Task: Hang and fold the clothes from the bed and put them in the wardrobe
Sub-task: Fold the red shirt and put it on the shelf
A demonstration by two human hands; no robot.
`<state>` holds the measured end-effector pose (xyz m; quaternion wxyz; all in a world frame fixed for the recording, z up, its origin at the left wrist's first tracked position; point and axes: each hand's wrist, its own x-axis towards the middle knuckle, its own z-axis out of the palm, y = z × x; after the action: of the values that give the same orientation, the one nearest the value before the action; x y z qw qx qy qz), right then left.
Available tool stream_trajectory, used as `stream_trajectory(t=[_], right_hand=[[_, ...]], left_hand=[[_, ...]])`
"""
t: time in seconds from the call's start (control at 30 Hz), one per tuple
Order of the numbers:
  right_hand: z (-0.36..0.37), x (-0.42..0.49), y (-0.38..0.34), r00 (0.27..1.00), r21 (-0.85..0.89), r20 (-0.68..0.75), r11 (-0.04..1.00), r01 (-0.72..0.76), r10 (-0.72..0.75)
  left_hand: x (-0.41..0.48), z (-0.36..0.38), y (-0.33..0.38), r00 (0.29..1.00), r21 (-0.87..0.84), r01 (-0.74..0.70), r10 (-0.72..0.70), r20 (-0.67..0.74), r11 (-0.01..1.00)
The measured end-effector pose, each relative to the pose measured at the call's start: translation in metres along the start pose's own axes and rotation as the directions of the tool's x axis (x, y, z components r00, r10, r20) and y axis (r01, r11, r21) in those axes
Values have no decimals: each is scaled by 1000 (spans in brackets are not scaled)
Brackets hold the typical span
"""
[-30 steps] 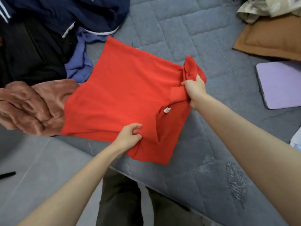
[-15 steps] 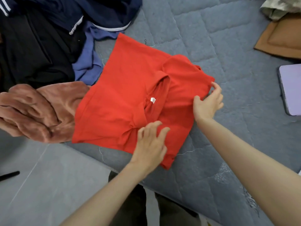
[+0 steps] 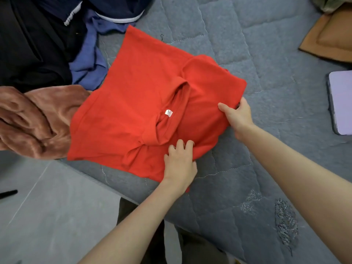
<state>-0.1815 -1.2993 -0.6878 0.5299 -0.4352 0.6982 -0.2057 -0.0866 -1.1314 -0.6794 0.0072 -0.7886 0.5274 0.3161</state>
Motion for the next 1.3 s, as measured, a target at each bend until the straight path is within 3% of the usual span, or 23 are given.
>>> stream_trajectory(t=[0.1, 0.23, 0.37, 0.47, 0.67, 0.8, 0.87, 0.97, 1.07, 1.13, 1.23, 1.3], right_hand=[[-13, -3, -1, 997, -60, -29, 996, 64, -66], [-39, -8, 0, 985, -109, -164, 993, 39, -57], [-53, -14, -10, 970, -76, -238, 997, 34, -51], [-40, -19, -28, 974, -62, -214, 996, 65, -77], [35, -36, -79, 982, -26, -157, 995, 99, -101], [111, -42, -108, 972, -79, -110, 976, 201, -209], [149, -44, -120, 980, -59, -18, 979, 195, -196], [188, -52, -117, 979, -64, 131, 984, 168, -159], [185, -65, -89, 945, -286, 33, 903, 320, -324], [172, -75, -67, 934, -386, -83, 875, 293, -349], [153, -82, -35, 959, -360, -214, 928, 99, -185], [142, -82, -19, 985, -217, -172, 976, -30, -8]], left_hand=[[-7, -5, 6, 999, -229, 20, -8, 54, 973], [-20, -2, 30, 993, -455, 7, 46, 105, 891], [-25, -8, 45, 989, -564, -4, 87, 121, 826], [-28, -25, 29, 994, -621, 71, -3, 109, 781], [-36, -75, -43, 989, -609, 92, -145, -38, 788], [-23, -105, -107, 961, -620, 178, -270, -57, 764], [-14, -117, -138, 940, -641, 194, -328, -95, 742], [-6, -128, -176, 889, -533, 243, -406, -213, 811], [2, -132, -187, 896, -460, 182, -339, -286, 869], [16, -134, -182, 929, -438, 78, -225, -293, 896], [51, -135, -170, 962, -437, 95, -196, -192, 894], [77, -133, -165, 959, -413, 205, -267, -99, 887]])
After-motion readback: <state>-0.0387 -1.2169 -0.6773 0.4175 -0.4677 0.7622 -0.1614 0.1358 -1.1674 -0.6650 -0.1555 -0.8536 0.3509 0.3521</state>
